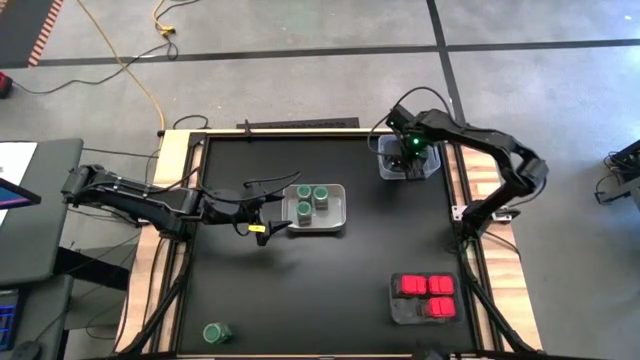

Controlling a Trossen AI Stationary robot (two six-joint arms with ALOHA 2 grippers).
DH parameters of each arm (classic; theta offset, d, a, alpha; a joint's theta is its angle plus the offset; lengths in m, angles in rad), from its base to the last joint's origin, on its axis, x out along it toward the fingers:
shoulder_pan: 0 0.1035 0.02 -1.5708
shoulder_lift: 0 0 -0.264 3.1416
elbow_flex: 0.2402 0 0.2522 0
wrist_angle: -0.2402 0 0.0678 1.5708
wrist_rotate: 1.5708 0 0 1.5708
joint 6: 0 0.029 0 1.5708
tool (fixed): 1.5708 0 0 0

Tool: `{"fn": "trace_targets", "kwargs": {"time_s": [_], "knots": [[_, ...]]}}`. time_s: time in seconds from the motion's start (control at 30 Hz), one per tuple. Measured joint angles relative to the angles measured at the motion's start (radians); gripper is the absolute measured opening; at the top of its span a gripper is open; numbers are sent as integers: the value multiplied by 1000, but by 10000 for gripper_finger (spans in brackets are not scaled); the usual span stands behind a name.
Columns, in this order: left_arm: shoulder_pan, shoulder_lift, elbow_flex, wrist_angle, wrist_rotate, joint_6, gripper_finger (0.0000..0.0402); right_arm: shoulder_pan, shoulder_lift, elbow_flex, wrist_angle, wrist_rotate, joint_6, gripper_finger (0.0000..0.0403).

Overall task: Sort spices by type
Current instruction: Put the black seasoning can into the transparent bin

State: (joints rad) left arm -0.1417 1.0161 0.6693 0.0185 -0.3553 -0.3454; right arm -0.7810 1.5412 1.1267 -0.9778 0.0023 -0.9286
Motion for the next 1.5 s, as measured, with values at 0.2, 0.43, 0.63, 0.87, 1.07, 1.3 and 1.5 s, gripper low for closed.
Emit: {"fn": "trace_targets", "kwargs": {"time_s": [0.2,0.43,0.63,0.87,1.07,1.3,1.5], "knots": [[0,0,0,-4,1,0,387,-22,12,0,25,-1,2,162],[0,0,0,-5,1,10,387,-28,17,0,40,-9,-4,162],[0,0,0,-5,1,7,387,-25,19,0,40,-23,-12,162],[0,0,0,-6,1,6,387,-27,18,0,42,-23,19,168],[0,0,0,-6,1,5,387,-24,18,0,43,-23,82,196],[0,0,0,-5,1,2,387,-24,18,0,51,-23,90,206],[0,0,0,-5,1,-12,387,-25,18,0,55,-22,64,207]]}}
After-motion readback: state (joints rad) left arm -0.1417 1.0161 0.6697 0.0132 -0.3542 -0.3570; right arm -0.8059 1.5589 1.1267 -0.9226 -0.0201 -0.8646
